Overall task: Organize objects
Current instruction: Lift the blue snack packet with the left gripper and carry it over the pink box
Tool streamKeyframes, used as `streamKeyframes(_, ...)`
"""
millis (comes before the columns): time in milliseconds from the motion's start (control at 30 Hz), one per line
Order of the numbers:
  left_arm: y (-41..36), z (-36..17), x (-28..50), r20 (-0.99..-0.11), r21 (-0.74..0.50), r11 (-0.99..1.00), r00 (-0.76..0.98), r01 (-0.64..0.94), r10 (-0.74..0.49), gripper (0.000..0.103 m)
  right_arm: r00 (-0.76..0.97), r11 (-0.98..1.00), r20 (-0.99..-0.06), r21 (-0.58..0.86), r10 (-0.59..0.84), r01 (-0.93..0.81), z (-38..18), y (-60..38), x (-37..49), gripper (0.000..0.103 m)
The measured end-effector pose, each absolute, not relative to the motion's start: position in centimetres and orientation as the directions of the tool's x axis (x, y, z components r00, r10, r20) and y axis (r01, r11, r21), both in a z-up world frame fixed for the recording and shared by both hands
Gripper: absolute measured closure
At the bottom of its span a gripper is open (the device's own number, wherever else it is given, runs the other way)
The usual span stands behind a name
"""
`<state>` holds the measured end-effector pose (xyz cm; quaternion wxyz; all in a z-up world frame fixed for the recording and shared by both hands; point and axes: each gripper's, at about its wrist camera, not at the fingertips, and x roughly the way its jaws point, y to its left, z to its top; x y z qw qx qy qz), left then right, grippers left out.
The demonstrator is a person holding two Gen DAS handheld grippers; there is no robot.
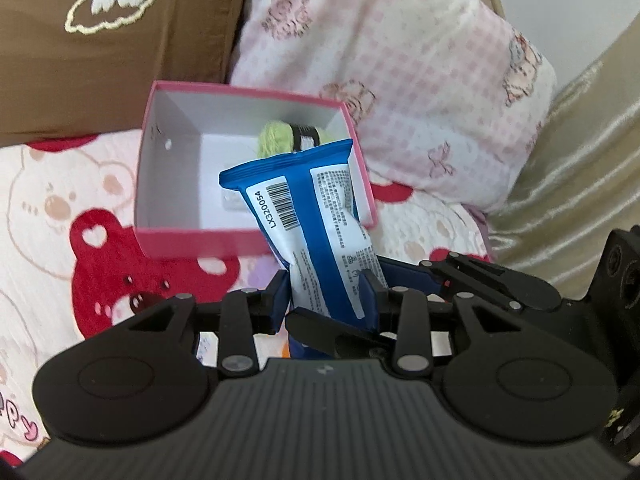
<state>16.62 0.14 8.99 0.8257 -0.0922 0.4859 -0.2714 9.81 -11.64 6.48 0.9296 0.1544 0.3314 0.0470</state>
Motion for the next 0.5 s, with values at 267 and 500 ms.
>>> streamKeyframes(267,-1.6,8.0,21.9,-0.787,-0.339,0.878,0.411,0.336,-0.461,0.066,0.789,0.919,-0.580,0.391,0.204,0.050,5.1,-14.0,14.6,0.037)
streamKeyframes(500,-2.9,5.5,25.9,-0.813,-0.285,0.905,0.421,0.315,-0.402,0.066,0.798,0.868,-0.561,0.486,0.220,0.102,1.8,-16.6,17.9,0.039)
